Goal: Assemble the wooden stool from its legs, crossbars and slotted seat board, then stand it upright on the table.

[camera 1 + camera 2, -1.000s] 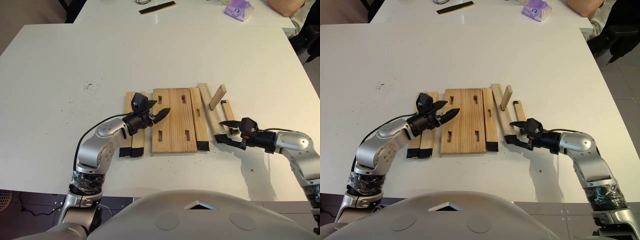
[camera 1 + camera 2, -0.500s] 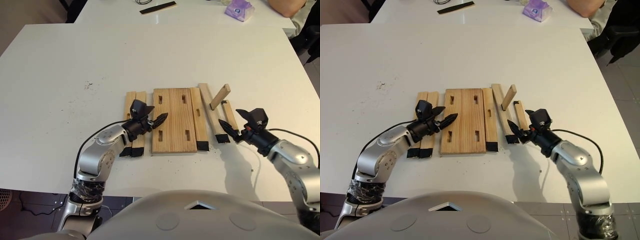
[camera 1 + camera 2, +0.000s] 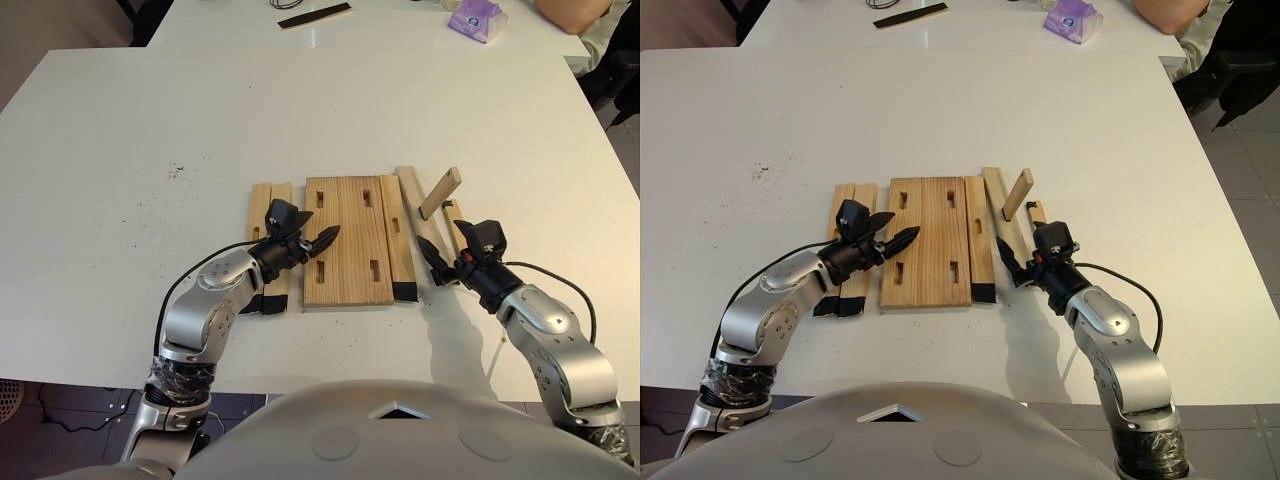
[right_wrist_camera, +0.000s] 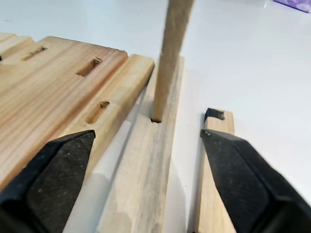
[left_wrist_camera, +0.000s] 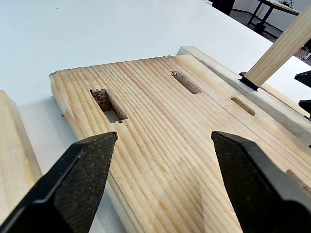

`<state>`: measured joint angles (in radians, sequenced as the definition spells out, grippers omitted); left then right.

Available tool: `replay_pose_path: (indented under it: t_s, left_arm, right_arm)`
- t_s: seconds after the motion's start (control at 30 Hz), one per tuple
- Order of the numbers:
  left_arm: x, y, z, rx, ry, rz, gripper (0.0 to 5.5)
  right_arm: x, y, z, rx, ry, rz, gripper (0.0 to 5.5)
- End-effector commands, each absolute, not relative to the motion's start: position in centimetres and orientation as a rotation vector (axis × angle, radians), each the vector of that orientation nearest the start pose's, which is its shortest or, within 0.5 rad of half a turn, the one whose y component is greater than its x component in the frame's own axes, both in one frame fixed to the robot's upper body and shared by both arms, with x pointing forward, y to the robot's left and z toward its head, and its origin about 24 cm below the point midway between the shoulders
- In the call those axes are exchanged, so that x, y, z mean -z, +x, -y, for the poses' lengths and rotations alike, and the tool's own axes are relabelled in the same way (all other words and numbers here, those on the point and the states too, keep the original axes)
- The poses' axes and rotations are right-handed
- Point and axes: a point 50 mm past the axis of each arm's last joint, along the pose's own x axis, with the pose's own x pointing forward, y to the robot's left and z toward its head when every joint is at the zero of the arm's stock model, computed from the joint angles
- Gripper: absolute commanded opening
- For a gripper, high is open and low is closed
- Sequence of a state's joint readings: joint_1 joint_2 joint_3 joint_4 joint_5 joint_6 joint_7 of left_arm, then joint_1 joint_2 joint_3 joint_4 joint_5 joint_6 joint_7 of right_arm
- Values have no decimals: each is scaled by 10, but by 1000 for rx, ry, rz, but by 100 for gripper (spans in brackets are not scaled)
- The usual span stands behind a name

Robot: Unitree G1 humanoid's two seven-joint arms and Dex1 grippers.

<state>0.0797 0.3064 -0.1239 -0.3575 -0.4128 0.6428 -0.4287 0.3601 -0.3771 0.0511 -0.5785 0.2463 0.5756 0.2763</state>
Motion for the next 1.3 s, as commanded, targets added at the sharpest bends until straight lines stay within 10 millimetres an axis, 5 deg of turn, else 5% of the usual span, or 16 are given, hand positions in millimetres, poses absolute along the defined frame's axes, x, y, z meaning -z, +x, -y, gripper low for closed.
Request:
replay_pose_path:
  t_s: [0.03,0.43,0.77,0.9,1.13,1.3]
  left_arm:
    - [-50,214,-133,664,-145,-406,361]
    - [-50,208,-130,666,-148,-421,361]
    - [-49,207,-126,668,-154,-424,361]
    - [-49,208,-127,673,-152,-424,361]
    - [-61,219,-130,661,-156,-366,361]
    - [-107,229,-132,780,-379,-237,390]
  right_arm:
    - [-39,168,173,-374,-8,-469,402]
    - [-24,162,174,-357,71,-597,402]
    - [-27,167,175,-317,166,-626,258]
    - [-47,183,175,-304,229,-533,206]
    - [-113,220,168,-351,275,-187,205]
    - [-150,231,177,-597,192,6,205]
